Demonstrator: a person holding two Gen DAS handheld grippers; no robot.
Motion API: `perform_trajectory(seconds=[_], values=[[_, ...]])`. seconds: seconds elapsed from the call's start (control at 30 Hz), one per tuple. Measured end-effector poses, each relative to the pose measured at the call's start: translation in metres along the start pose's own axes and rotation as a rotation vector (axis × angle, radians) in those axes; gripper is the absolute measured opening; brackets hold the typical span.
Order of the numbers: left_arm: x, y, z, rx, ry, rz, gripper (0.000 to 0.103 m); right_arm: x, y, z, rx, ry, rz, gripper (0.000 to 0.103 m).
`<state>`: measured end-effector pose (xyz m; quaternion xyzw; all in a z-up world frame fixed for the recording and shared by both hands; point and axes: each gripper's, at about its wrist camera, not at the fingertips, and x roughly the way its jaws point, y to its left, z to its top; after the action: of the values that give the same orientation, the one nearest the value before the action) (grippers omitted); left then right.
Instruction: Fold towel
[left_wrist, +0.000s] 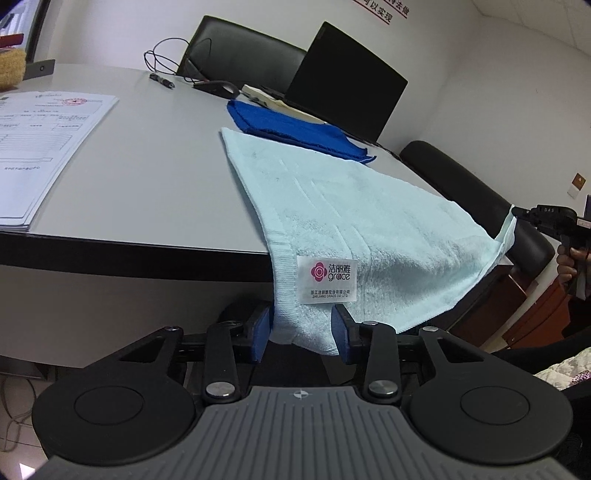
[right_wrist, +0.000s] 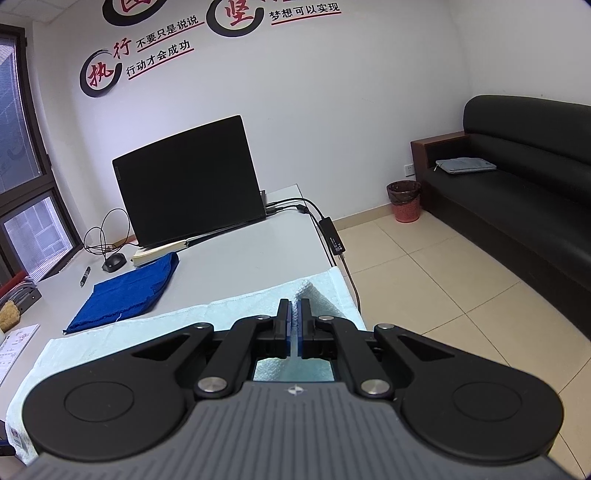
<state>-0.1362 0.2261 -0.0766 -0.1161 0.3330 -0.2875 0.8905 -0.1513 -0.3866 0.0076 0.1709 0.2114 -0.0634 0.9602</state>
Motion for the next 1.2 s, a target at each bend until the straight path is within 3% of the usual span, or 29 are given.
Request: perform_trajectory(seconds=[0.2,0.37,0.63,0.77,1.2], values=[[-0.004,0.002,-0.007,-0.016,-0.007,-0.007,0.039,-0.002,-0.001,-0.001,0.006,0.001,-0.002,0.003],[-0.007,0.0,-0.01,-0.021,-0.019,-0.037,0.017,-0.003,-0.002,-0.002,0.01,0.001,-0.001,0.003],[-0.004,0.012,-0.011,-0.034,-0.04,-0.006,0.022,-0.003,-0.004,-0.004,0.013,0.004,0.0,0.003],[0.001,0.02,-0.006,-0.049,-0.049,-0.063,0.034,-0.003,-0.004,-0.005,0.016,0.005,-0.002,0.003],[0.008,0.029,-0.011,-0.075,-0.051,-0.163,0.033,-0.003,-0.005,-0.007,0.025,0.01,-0.008,0.003]])
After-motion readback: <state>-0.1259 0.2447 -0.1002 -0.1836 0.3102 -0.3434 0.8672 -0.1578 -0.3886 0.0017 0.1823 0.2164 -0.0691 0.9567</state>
